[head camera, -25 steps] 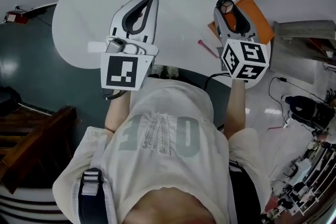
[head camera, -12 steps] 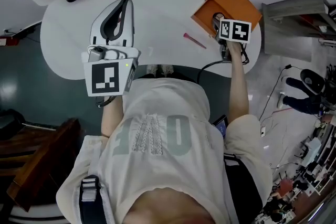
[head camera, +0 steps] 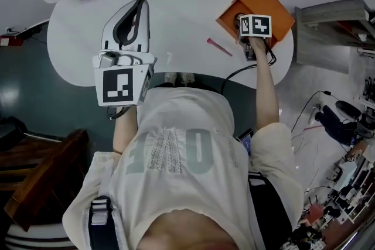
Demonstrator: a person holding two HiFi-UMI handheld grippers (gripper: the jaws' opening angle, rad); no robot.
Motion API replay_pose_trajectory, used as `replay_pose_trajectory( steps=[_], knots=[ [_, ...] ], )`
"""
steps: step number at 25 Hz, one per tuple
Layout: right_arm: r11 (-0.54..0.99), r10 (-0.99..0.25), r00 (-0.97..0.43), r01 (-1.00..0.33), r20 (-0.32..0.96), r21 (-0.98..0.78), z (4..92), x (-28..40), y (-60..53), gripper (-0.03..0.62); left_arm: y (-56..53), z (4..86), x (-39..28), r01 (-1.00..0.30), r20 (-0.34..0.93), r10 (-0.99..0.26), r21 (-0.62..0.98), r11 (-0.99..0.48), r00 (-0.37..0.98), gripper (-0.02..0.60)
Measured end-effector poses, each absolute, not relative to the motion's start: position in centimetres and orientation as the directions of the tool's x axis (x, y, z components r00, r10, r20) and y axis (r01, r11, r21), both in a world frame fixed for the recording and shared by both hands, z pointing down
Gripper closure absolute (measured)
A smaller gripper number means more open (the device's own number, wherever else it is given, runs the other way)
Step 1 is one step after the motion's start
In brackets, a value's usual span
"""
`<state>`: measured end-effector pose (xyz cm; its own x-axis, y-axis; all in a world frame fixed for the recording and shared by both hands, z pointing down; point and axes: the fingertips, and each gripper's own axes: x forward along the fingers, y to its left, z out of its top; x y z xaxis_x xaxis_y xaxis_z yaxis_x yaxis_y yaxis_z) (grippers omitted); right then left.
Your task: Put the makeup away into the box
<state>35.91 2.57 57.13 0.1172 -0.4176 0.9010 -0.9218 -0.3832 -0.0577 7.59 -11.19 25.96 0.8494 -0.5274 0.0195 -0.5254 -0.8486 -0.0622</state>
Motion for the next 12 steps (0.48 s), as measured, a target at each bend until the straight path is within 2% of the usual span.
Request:
replay_pose_trajectory(
  steps=[9, 12],
  knots=[
    [-0.373, -0.426, 0.127, -0.927, 0.896, -0.046, 57.81, 35.53, 1.45, 0.379, -11.36, 26.12, 7.28, -0.528, 0.025, -0.53, -0.061, -0.847, 0.848, 0.575],
    [-0.369, -0.445, 0.141, -0.929, 0.885, -0.038, 57.72, 35.26, 1.49, 0.362, -11.27, 26.07, 7.4, -0.523, 0.022, -0.525, -0.063, -0.85, 0.851, 0.576]
  ],
)
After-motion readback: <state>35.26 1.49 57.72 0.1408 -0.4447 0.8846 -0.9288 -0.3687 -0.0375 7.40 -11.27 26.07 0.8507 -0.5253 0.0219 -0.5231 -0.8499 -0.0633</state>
